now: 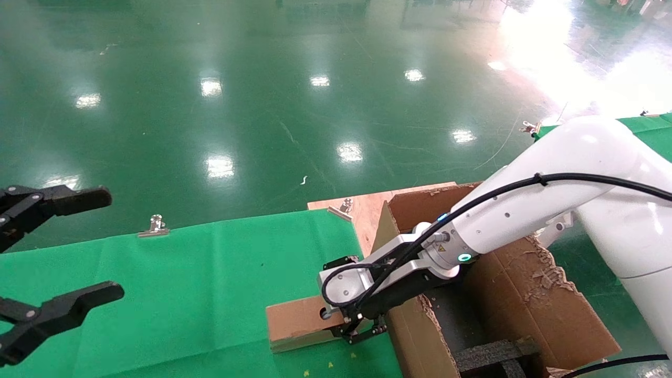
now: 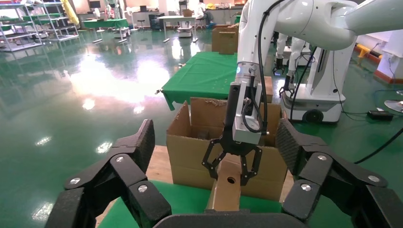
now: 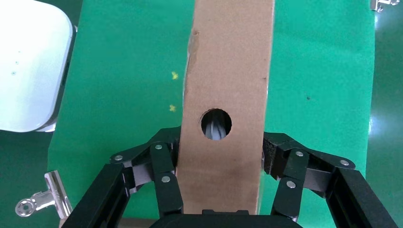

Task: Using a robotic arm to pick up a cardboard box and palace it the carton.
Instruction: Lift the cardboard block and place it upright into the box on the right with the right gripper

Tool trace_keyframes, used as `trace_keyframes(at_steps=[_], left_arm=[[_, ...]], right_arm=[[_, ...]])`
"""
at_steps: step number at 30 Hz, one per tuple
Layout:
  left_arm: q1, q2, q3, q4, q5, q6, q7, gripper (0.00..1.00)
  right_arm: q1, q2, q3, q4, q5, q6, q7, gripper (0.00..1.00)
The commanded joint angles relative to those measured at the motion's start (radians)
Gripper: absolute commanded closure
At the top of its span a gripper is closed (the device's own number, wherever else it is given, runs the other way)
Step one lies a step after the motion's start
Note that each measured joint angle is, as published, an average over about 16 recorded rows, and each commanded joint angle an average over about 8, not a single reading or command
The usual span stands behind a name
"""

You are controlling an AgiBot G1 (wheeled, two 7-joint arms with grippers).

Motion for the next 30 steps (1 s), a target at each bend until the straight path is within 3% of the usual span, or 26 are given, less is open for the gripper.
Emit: trace_keyframes(at_steps=[1, 11, 19, 30], left_arm=[[0.0, 0.0, 0.0, 0.0, 0.0, 0.0, 0.0, 0.0], [0.0, 0.0, 0.0, 0.0, 0.0, 0.0, 0.0, 0.0], [0.0, 0.0, 0.0, 0.0, 0.0, 0.0, 0.0, 0.0], [0.0, 0.0, 0.0, 0.0, 0.0, 0.0, 0.0, 0.0]], right_arm=[[0.0, 0.001, 0.001, 0.0, 0.001, 0.002, 0.002, 1.0], [0.182, 0.022, 0.021, -0.107, 0.069, -0.025, -0.082, 1.0], [0.348, 0.048, -0.026, -0.234, 0.161, -0.036, -0.172, 1.0], [0.439, 0.097, -0.137, -0.349, 0.264, -0.034, -0.241, 1.0]])
